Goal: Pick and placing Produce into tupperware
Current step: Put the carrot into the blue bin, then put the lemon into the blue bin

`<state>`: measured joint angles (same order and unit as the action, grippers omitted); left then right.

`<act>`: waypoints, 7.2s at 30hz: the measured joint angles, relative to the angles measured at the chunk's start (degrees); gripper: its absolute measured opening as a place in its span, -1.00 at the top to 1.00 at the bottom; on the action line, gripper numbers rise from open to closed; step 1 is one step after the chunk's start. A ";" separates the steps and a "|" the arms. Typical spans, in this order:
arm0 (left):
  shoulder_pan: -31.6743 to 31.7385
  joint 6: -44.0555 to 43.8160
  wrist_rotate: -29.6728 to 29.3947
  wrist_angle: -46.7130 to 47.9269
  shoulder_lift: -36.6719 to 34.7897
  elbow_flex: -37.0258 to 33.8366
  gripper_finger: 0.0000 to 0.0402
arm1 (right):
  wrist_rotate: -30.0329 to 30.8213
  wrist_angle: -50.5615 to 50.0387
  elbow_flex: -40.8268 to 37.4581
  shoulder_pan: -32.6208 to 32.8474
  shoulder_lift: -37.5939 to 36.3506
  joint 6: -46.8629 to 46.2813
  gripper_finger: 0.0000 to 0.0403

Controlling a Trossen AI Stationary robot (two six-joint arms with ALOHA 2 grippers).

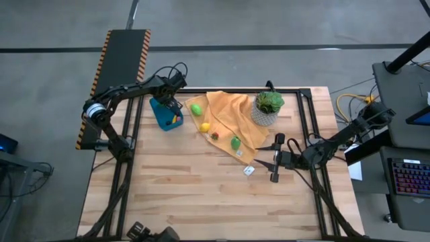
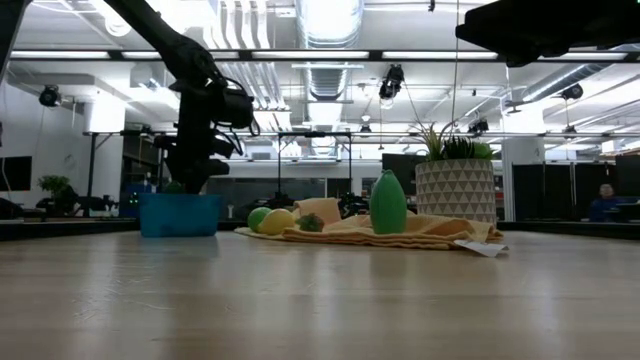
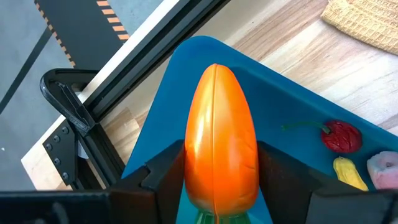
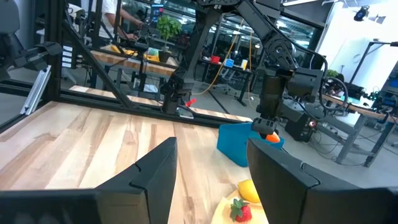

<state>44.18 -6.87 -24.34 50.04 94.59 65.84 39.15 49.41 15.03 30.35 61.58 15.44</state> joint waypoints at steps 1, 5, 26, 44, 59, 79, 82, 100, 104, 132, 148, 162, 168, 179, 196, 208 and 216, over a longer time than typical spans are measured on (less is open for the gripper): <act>0.00 0.00 0.00 0.00 0.00 0.00 0.17 | 0.01 0.00 0.00 0.00 0.00 0.00 0.07; 0.00 0.11 0.00 0.00 0.00 0.00 0.17 | 0.01 0.00 0.00 0.00 0.00 0.00 0.07; -0.31 1.90 0.38 1.74 -0.88 -0.07 -0.28 | 0.00 -0.02 -0.07 -0.01 0.00 -0.42 0.07; -10.72 3.07 13.84 -3.51 -25.46 -0.32 -0.29 | 0.01 -1.09 -0.07 -0.02 0.00 -0.42 0.07; -23.74 18.34 27.86 -19.55 -29.81 -4.12 -0.29 | -0.01 -1.12 -0.07 -0.01 0.00 -0.43 0.07; -23.67 13.44 21.24 -20.93 -13.00 -3.96 -0.29 | -0.01 -1.17 -0.07 -0.01 0.00 -0.44 0.07; -23.67 13.14 21.26 -20.87 -10.08 -3.96 -0.29 | -0.01 -1.17 -0.07 -0.02 0.00 -0.44 0.07; -23.02 1.20 29.29 -22.34 -1.03 -1.73 -0.29 | 0.01 -1.18 -0.04 -0.02 0.00 -0.46 0.07; -22.65 -2.10 28.18 -22.25 -1.03 -1.75 -0.29 | 0.01 -1.18 -0.04 -0.01 0.00 -0.48 0.07; -22.16 -7.32 25.79 -22.17 1.38 -2.27 -0.77 | 0.10 -1.14 -0.04 -0.02 0.00 -0.65 0.07; -22.18 -7.23 25.44 -23.82 6.91 -1.68 -0.78 | 0.15 -1.16 -0.04 0.00 0.00 -0.44 0.07; -22.21 -7.08 25.40 -26.03 6.95 -2.14 -0.78 | 0.36 -1.16 -0.04 -0.02 0.00 -0.44 0.07; -22.21 -6.29 25.35 -26.01 7.21 -2.47 -0.78 | 0.51 -1.15 -0.04 -0.02 0.00 -0.44 0.07; -22.21 -6.27 25.35 -27.08 7.21 -2.45 -0.78 | 0.54 -1.16 -0.04 0.00 0.00 -0.44 0.07; -22.18 -6.35 24.93 -27.00 7.21 -2.49 -0.57 | 0.56 -1.14 -0.04 0.00 0.00 -0.44 0.07; -22.18 -7.65 24.90 -27.01 10.78 -2.39 -0.35 | 0.56 -1.14 -0.04 -0.02 0.00 -0.44 0.07; -22.16 -7.19 25.09 -26.63 10.17 -2.10 -0.35 | 0.58 -1.16 -0.04 -0.01 0.00 -0.44 0.07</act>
<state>22.02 -14.06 0.75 23.41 104.76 63.74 39.72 48.25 14.98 30.34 61.58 15.00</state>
